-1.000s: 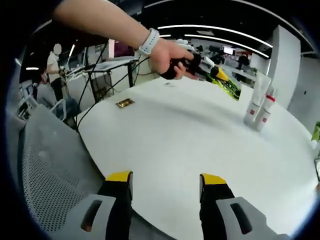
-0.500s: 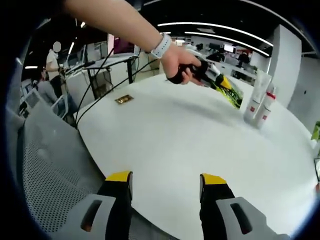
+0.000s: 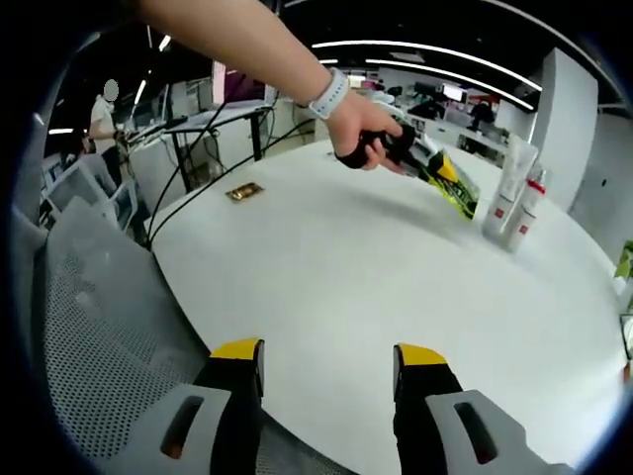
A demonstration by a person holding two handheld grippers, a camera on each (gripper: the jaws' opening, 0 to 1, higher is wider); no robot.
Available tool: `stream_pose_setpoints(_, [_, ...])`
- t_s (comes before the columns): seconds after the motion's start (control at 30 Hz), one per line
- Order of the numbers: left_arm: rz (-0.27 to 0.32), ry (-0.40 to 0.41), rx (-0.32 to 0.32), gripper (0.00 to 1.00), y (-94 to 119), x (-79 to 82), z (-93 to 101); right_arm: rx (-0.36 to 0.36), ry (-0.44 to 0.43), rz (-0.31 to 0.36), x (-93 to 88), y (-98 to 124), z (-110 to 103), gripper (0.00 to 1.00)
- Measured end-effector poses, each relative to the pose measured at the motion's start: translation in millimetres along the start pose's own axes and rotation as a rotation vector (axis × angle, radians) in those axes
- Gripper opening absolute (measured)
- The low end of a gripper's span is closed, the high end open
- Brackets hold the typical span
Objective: Arrange the skincare products in the storage area until every visible bottle or jar stands upright without overlapping.
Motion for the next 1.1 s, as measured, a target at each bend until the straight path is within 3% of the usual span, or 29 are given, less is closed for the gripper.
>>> stream_pose_setpoints(0.53, [-0.038, 0.047, 0.126, 0.0, -26.8, -7.0, -12.1, -0.004, 0.005, -0.008, -1.1, -0.1, 0.6, 0.48])
stream_pose_setpoints(0.7, [-0.076, 0.014, 0.146, 0.01, -28.0, -8.6, -7.0, -0.004, 0.006, -0.014, -1.7, -0.4, 0.7, 0.47])
stream_pose_setpoints(0.9, [-0.091, -0.022, 0.178, 0.27, -30.6, -2.8, 2.5, 0.002, 0.015, -0.023, -2.4, -1.0, 0.0, 0.47])
stream_pose_setpoints(1.1, [-0.148, -0.158, 0.214, 0.31, -30.3, -1.0, 9.9, 0.001, 0.023, -0.029, -3.2, -1.0, 0.6, 0.46])
Point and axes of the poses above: the point that each gripper's makers call its tool centre point, and the gripper's own axes: y roughly backward along the fingers, z roughly to its right, x roughly out of its top, the point moved 10 cm from there along y, roughly backward along the fingers, and after that the axes turned 8 degrees about z, right-handed, at the moved point
